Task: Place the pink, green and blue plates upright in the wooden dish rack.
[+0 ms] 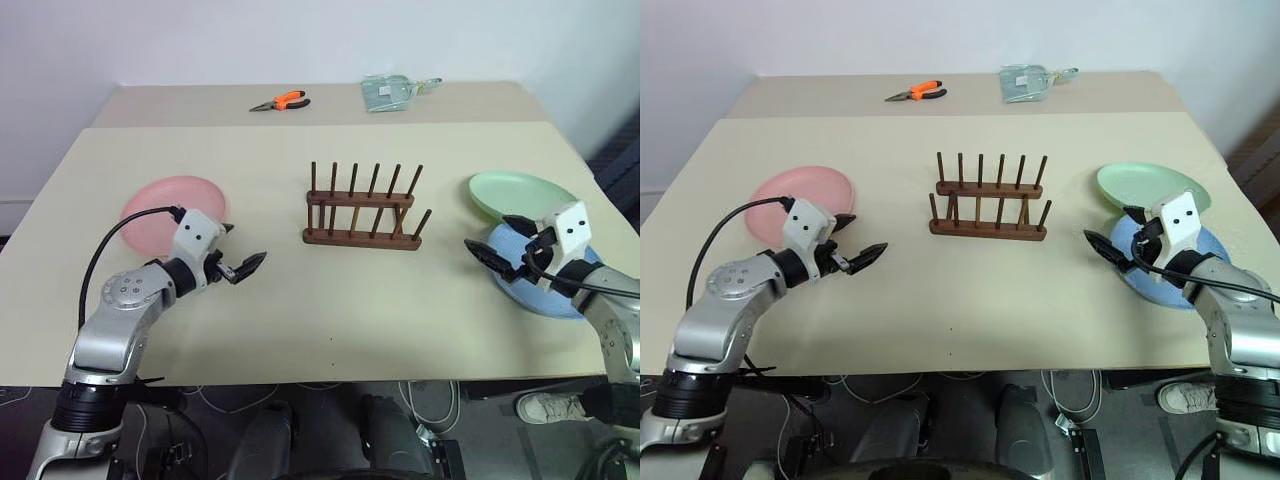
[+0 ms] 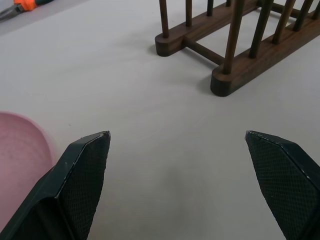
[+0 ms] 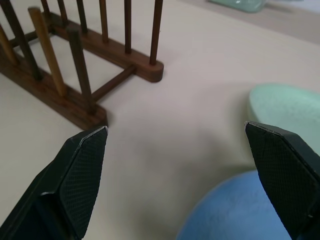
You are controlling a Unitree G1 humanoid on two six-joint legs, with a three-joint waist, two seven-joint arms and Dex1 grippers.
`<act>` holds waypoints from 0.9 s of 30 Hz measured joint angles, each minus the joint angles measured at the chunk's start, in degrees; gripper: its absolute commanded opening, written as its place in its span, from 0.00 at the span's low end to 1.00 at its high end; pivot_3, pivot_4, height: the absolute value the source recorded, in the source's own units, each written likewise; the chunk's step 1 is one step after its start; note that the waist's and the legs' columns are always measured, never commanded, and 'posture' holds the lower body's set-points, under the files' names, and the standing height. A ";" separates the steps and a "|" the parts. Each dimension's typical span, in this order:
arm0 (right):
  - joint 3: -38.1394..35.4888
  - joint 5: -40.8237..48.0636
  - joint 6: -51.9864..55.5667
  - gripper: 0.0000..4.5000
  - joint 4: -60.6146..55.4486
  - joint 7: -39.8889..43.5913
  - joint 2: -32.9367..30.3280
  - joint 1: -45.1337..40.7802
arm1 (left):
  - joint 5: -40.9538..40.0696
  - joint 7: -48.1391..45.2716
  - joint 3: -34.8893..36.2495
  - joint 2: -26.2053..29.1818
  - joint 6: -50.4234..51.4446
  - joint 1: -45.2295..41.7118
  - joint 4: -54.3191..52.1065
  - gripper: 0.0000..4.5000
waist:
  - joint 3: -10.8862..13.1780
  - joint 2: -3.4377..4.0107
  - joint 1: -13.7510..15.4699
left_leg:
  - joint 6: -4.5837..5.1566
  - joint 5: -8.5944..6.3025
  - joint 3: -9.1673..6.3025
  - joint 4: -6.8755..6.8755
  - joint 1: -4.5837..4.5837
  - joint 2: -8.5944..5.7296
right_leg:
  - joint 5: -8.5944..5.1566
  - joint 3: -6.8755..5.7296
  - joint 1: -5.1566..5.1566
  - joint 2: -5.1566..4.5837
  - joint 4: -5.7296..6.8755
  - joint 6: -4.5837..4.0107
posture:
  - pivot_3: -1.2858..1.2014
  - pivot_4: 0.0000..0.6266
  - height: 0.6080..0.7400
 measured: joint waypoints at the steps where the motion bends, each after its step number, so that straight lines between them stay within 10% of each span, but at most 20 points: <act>1: 0.02 -0.24 0.00 1.00 0.01 -0.04 -0.22 -0.05 | 0.03 0.23 -0.07 -0.32 0.01 0.21 -0.01 0.98 | 0.00 0.00 -0.01 | 0.00 0.00 0.00 0.00 0.00 0.00 | 0.00 0.00 0.00 0.00 0.00 0.00 | 0.52 0.24 1.00; 16: 5.58 -4.32 0.75 1.00 -6.35 -2.84 1.83 1.52 | 1.77 -7.13 -8.04 0.57 -2.19 -4.87 6.01 0.98 | -0.01 0.01 0.37 | 0.00 0.00 -0.01 0.02 -0.03 -0.04 | -0.02 -0.03 0.00 -0.02 0.03 -0.01 | 0.52 0.24 1.00; 27: 6.10 -4.39 5.38 1.00 -25.96 -12.89 10.56 13.87 | 9.85 -19.76 -17.92 -9.61 -18.91 -33.81 49.92 0.98 | -0.03 -0.10 1.44 | 0.01 0.00 -0.02 0.13 -0.08 -0.07 | 0.02 -0.06 0.00 -0.01 0.02 0.06 | 0.52 0.24 1.00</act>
